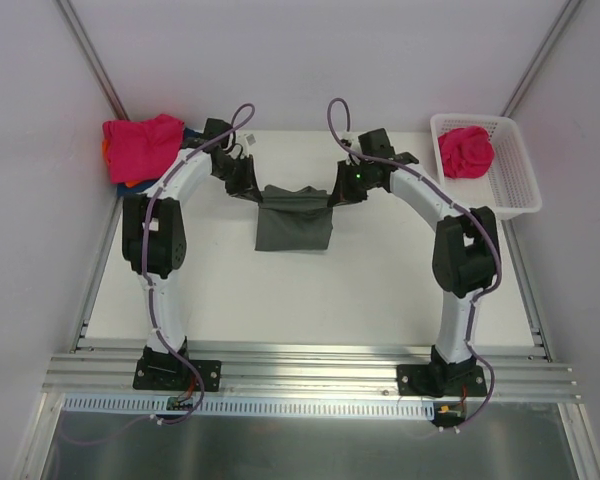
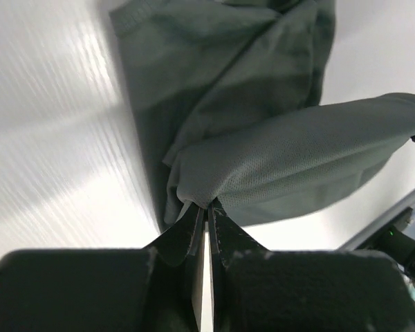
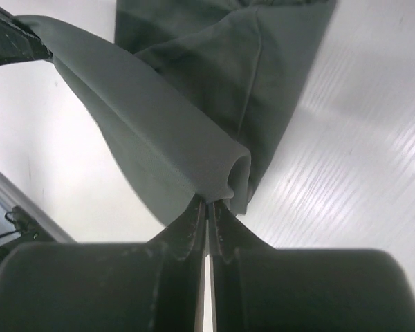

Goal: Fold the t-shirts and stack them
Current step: Fold the long partially folded tshirt into a neat square

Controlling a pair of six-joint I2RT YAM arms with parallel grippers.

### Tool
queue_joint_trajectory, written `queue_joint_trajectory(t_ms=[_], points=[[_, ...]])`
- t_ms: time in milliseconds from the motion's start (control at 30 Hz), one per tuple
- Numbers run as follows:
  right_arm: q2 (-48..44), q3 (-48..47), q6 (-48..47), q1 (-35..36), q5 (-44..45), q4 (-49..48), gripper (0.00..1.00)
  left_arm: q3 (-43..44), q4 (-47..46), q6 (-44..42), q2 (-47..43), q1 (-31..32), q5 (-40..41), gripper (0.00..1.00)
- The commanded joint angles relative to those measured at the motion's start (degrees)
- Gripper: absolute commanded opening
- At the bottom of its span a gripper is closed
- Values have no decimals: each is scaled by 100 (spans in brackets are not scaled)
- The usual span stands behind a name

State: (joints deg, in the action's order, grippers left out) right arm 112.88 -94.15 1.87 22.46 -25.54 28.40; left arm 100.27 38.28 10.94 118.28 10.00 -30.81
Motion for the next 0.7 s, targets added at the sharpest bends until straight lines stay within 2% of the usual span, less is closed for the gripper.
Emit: queue_joint_trajectory(t_ms=[0, 200, 433, 467, 500, 533, 600, 633, 667], points=[[409, -516, -143, -110, 14, -151, 1, 537, -31, -145, 431, -68, 277, 0], [1217, -1395, -152, -172, 40, -124, 1, 1590, -146, -136, 1231, -95, 443, 0], [1886, -2177, -152, -171, 102, -98, 1, 2251, -286, -118, 1777, -95, 848, 0], [1922, -2221, -143, -172, 102, -98, 0, 2286, -295, -110, 1786, -95, 892, 9], [1948, -2257, -152, -163, 128, -89, 1, 2304, -295, -101, 1821, -95, 936, 23], [1966, -2266, -143, -154, 215, -89, 3, 2313, -295, -83, 1830, -95, 1171, 48], [1983, -2301, -282, -128, 312, -63, 24, 2313, -286, 31, 1804, -95, 1462, 99], [1957, -2310, -301, -119, 435, -46, 39, 2322, -286, 22, 1778, -95, 1481, 99], [1931, -2318, -319, -93, 488, -37, 44, 2304, -286, 14, 1656, -86, 1499, 99]])
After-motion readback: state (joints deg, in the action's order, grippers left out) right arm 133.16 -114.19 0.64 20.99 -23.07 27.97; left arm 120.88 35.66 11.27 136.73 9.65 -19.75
